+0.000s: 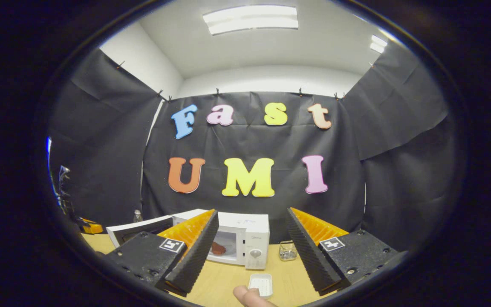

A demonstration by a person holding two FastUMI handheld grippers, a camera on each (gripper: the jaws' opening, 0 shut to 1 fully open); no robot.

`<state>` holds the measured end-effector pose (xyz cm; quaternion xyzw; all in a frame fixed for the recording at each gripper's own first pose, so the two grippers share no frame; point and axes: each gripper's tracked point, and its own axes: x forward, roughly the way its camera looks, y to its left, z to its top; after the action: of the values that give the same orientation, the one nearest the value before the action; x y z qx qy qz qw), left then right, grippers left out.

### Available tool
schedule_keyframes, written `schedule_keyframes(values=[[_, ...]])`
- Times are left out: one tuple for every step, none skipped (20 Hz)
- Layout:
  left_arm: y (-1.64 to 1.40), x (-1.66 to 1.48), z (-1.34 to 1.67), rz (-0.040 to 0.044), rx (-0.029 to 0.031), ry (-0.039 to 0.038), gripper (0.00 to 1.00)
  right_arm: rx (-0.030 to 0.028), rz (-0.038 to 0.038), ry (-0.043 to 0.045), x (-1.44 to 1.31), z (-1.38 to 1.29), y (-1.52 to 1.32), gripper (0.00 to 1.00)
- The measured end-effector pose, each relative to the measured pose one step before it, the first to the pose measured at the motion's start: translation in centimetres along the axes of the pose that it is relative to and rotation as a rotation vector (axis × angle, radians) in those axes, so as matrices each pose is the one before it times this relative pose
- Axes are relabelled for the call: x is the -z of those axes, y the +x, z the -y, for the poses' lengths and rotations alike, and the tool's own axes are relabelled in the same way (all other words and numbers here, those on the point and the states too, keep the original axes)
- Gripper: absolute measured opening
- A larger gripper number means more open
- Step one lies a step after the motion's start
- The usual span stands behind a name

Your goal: Open the microwave oven with the left hand, put the food in, and close the microwave oven.

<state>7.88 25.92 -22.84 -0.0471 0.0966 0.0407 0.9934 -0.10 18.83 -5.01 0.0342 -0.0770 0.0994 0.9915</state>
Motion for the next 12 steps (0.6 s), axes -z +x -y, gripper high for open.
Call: schedule_keyframes(values=[[0.844, 0.403, 0.001, 0.00042, 0.00198, 0.00953, 0.00, 0.00161, 0.00938, -0.00955, -0.721, 0.585, -0.731, 0.90], [0.313, 0.608, 0.724, -0.01645, 0.02643, 0.00370, 0.00, 0.00278, 0.01737, -0.00743, -0.767, 0.404, -0.701, 0.90], [0.364, 0.308, 0.537, 0.00039, 0.00953, 0.00949, 0.00, 0.00082, 0.01473, -0.00932, -0.556, 0.305, -0.593, 0.90], [0.370, 0.102, 0.233, -0.00199, 0.00721, 0.00827, 0.00, 0.00039, 0.00869, -0.00777, -0.380, 0.398, -0.663, 0.89], [0.384, 0.282, 0.143, -0.00548, 0.00190, 0.00495, 0.00, -0.00058, 0.00686, -0.00197, -0.225, 0.206, -0.625, 0.90], [0.226, 0.228, 0.229, -0.00526, 0.00532, -0.00245, 0.00, 0.00199, 0.00113, 0.00222, -0.243, 0.384, -0.613, 0.90], [-0.048, 0.146, 0.537, -0.00213, 0.01379, -0.00748, 0.00, 0.00475, -0.00746, 0.00668, 0.100, 0.517, -0.567, 0.90], [-0.080, 0.058, 0.632, 0.00067, 0.01083, -0.00231, 0.00, 0.00432, -0.01470, 0.01151, 0.116, 0.492, -0.545, 0.92], [-0.031, 0.101, 0.411, 0.00036, 0.00806, 0.00707, 0.00, 0.00307, -0.01171, 0.01481, 0.092, 0.469, -0.564, 1.00], [-0.077, 0.186, 0.423, -0.00355, 0.00797, 0.00715, 0.00, 0.00723, -0.00862, 0.00741, -0.018, 0.553, -0.519, 0.94], [0.010, 0.227, 0.621, -0.00492, 0.01066, 0.00569, 0.14, 0.00933, -0.00854, 0.00065, 0.086, 0.717, -0.322, 0.94], [-0.152, -0.003, 0.685, 0.00110, 0.00830, 0.00507, 0.00, 0.01140, -0.00436, -0.00047, 0.050, 0.778, -0.617, 0.94]])
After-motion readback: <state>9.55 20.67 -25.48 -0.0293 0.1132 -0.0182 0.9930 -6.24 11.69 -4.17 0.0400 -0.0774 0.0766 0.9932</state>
